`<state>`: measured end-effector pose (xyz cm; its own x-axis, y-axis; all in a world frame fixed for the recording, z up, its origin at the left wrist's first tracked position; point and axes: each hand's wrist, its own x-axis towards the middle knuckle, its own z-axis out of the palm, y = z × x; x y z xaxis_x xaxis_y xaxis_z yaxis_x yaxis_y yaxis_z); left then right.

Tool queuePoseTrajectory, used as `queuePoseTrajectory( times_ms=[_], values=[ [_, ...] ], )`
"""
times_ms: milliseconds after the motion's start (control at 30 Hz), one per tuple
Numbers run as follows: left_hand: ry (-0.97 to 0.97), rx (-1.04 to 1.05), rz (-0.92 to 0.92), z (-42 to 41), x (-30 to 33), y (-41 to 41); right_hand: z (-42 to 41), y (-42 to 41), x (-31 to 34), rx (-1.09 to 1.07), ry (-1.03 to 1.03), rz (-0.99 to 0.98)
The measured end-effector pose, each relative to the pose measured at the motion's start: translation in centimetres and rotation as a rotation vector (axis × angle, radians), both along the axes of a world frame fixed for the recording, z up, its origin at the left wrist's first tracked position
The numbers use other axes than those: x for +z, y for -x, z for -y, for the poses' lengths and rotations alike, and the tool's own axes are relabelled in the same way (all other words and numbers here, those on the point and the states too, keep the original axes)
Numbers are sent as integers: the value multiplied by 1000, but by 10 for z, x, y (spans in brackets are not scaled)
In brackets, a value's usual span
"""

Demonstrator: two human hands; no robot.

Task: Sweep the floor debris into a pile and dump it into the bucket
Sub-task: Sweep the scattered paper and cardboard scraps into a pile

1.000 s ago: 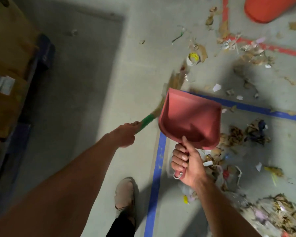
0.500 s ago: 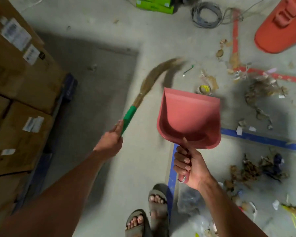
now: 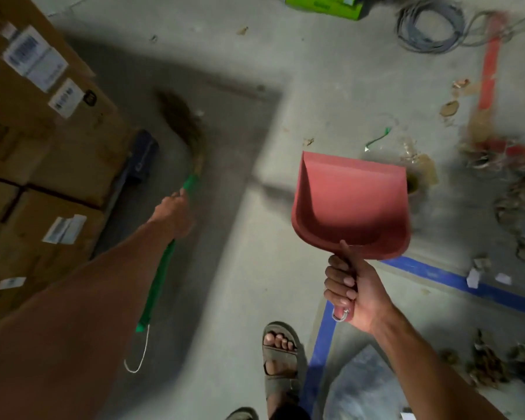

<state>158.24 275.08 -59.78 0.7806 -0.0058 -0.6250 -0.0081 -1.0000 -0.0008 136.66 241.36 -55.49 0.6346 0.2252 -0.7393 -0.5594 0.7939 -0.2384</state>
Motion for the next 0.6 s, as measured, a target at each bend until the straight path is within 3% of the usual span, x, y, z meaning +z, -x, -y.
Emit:
queuePoseTrajectory(
  times_ms=[167,333,467,600],
  values=[
    [63,-376,-55,28,-2,21,11,-22,0,-17,19,-45],
    [132,-614,-64,54,1,28,19,-46,14,14,32,-41],
    [226,-618,-41,65,21,9,24,-70,32,13,42,-21],
    [292,-463,61,52,23,-21,28,-90,41,3,71,-1]
  ],
)
